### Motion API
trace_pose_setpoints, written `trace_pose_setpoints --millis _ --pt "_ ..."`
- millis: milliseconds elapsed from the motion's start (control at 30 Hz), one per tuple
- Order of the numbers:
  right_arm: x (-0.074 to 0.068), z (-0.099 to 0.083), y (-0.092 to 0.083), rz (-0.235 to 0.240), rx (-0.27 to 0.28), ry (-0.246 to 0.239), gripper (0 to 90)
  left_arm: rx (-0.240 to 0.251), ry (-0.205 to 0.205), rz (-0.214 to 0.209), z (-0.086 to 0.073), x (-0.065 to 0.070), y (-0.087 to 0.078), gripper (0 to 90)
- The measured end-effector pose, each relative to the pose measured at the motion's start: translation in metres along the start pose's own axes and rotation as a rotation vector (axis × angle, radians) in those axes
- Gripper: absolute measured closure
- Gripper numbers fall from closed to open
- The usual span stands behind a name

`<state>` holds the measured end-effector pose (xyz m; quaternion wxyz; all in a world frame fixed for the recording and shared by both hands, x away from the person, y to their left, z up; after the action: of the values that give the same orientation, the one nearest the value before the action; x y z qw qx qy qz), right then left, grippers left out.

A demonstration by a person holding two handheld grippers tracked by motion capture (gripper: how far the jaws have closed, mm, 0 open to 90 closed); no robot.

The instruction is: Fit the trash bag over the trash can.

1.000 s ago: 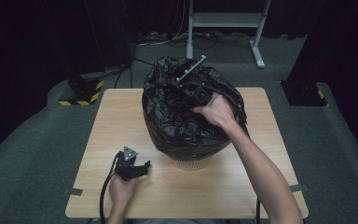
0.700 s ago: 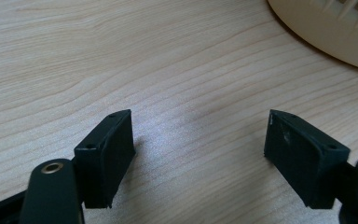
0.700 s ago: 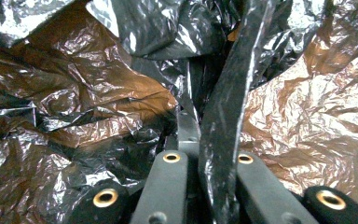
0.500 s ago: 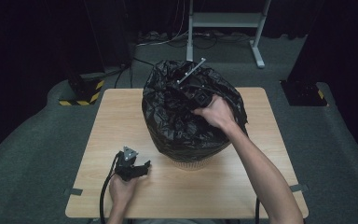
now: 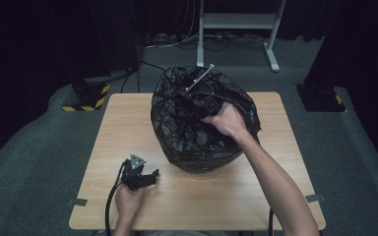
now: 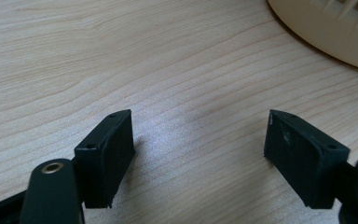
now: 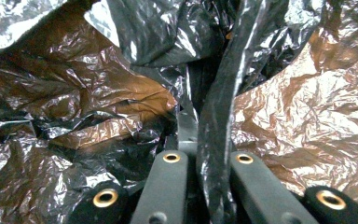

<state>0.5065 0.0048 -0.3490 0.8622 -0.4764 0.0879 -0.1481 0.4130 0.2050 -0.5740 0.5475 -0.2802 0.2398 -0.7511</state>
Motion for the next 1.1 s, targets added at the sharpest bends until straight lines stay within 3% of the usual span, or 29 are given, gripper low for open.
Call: trace_pose_setpoints --millis 333,633,900,967,1100 --pt "0.004 -0.001 0.003 -0.001 -0.019 0.019 88.7 0.000 -0.001 -0.001 0.000 0.000 0.000 24.1" --pt "0.002 -0.004 0.010 0.005 -0.065 0.001 88.6 0.000 -0.001 -0.001 0.000 0.000 0.000 24.1" --pt "0.001 -0.003 0.010 0.007 -0.063 -0.002 88.2 0.000 -0.001 -0.001 0.000 0.000 0.000 24.2" --pt "0.001 -0.003 0.008 0.003 -0.050 -0.007 87.0 0.000 0.001 -0.001 0.000 0.000 0.000 24.2" --pt "0.001 -0.002 0.001 -0.018 -0.027 -0.002 75.8 0.000 0.001 -0.001 0.000 0.000 0.000 24.2"
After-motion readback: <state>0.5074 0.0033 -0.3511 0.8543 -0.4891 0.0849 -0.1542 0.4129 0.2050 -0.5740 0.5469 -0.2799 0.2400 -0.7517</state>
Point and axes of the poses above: each handheld gripper's, and its own axes: y roughly forward along the jaws, z roughly out of its top, x roughly to its right, the point moved 7 cm from there along y, roughly forward along the jaws, and after that the axes turned 12 degrees about -y, right-handed, at the moved point
